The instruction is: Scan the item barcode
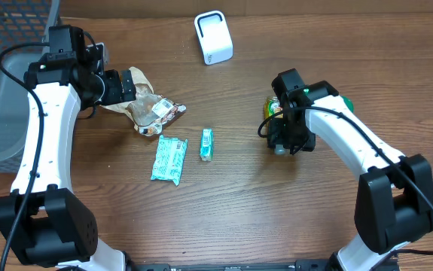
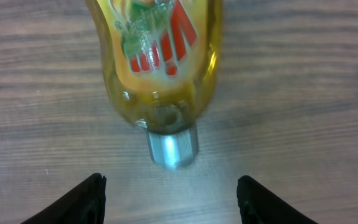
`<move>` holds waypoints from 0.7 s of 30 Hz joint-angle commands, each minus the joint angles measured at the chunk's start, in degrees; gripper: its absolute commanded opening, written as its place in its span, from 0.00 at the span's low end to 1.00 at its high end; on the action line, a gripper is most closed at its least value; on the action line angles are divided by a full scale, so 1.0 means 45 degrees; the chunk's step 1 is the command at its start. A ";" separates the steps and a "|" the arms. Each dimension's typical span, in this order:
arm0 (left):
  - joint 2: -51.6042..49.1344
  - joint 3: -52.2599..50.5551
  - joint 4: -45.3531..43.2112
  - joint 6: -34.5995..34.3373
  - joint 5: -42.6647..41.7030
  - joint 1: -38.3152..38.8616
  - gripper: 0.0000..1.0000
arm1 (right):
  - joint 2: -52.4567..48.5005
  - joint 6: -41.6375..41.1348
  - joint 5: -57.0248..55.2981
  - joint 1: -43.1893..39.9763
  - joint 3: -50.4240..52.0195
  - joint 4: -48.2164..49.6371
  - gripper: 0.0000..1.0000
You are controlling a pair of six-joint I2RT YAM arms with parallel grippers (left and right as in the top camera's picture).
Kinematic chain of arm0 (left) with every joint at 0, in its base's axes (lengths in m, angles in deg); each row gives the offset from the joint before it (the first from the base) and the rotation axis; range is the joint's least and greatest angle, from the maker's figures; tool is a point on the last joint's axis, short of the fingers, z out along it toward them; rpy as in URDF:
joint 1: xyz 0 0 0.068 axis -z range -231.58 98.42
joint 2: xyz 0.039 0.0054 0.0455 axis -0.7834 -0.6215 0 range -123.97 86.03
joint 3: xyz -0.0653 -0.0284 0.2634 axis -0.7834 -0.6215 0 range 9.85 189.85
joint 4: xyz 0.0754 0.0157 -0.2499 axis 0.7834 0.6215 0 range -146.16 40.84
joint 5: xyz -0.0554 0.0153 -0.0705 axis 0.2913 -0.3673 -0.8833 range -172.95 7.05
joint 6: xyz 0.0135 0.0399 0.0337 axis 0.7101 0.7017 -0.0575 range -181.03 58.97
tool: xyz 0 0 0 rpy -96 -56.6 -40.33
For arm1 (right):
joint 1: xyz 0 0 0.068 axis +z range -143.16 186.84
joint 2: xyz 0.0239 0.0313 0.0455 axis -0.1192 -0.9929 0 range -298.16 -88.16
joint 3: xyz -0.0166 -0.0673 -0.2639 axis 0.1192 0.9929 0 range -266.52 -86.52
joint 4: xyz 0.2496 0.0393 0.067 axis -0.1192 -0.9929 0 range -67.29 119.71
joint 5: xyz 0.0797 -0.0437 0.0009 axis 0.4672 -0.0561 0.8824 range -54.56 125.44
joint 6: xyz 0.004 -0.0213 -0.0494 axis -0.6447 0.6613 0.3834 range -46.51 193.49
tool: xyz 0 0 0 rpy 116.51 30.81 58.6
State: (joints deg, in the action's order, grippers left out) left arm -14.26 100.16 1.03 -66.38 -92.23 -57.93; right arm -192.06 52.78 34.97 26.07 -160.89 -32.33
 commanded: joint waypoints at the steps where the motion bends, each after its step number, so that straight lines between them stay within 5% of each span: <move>1: 0.0049 0.0024 -0.0024 0.0379 -0.0146 0.0107 1.00 | -0.0034 -0.0068 -0.0214 0.0039 0.0704 0.0743 0.63; 12: 0.0049 0.0024 -0.0024 0.0384 -0.0146 0.0107 0.99 | -0.0034 -0.0073 -0.0219 0.0039 0.2710 0.3789 0.58; 21: 0.0049 0.0024 -0.0029 0.0384 -0.0146 0.0107 1.00 | -0.0034 -0.0073 -0.0219 0.0029 0.2871 0.3973 0.51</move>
State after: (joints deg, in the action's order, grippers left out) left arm -14.26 100.16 1.03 -66.38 -92.23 -57.93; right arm -192.06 52.68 34.57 26.07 -148.65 -14.80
